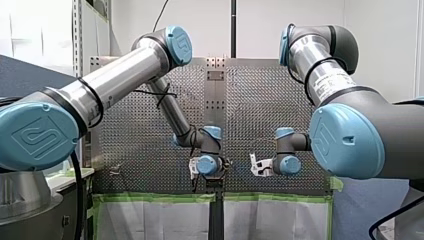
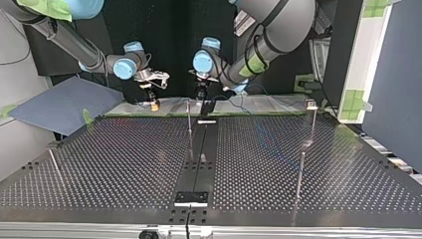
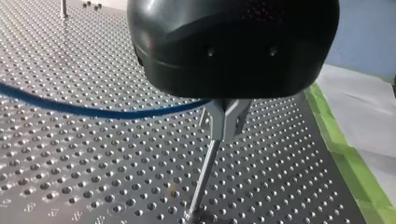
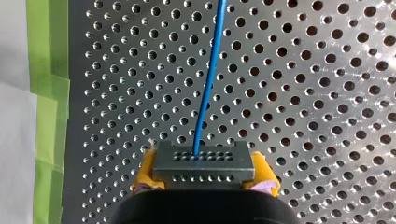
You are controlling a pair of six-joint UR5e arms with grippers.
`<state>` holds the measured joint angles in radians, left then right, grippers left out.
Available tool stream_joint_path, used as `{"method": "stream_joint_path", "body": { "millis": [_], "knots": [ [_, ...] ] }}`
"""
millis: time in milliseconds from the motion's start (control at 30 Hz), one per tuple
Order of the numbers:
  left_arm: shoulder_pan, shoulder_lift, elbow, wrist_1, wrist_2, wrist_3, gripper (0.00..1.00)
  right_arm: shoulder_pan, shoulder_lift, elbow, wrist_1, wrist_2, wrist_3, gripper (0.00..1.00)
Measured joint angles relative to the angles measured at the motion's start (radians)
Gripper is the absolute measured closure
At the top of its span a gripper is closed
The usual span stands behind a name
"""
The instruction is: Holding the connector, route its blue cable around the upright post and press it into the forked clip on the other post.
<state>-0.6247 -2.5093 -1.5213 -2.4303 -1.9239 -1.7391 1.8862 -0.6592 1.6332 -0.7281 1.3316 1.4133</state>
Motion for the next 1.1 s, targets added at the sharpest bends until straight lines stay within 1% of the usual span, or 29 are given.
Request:
{"method": "stream_joint_path", "body": {
  "millis": [433, 600, 800, 933, 1100],
  "knots": [
    [0.031, -0.007, 0.003, -0.002, 0.056, -0.021, 1.0, 0.0, 0.0, -0.008, -0.002, 0.007, 0.003, 1.0],
    [0.041, -0.026, 0.02, -0.015, 0.07, -0.026, 1.0, 0.0, 0.0, -0.024, 0.0, 0.022, 0.0, 1.0],
    [0.052, -0.03, 0.057, -0.032, 0.079, -0.035, 1.0, 0.0, 0.0, -0.031, 0.002, 0.033, 0.002, 1.0],
    [0.059, -0.03, 0.079, -0.05, 0.088, -0.036, 1.0, 0.0, 0.0, -0.031, 0.001, 0.034, 0.007, 1.0],
    [0.071, -0.031, 0.091, -0.063, 0.101, -0.036, 1.0, -0.001, 0.0, -0.036, -0.001, 0.034, 0.02, 1.0]
  ]
}}
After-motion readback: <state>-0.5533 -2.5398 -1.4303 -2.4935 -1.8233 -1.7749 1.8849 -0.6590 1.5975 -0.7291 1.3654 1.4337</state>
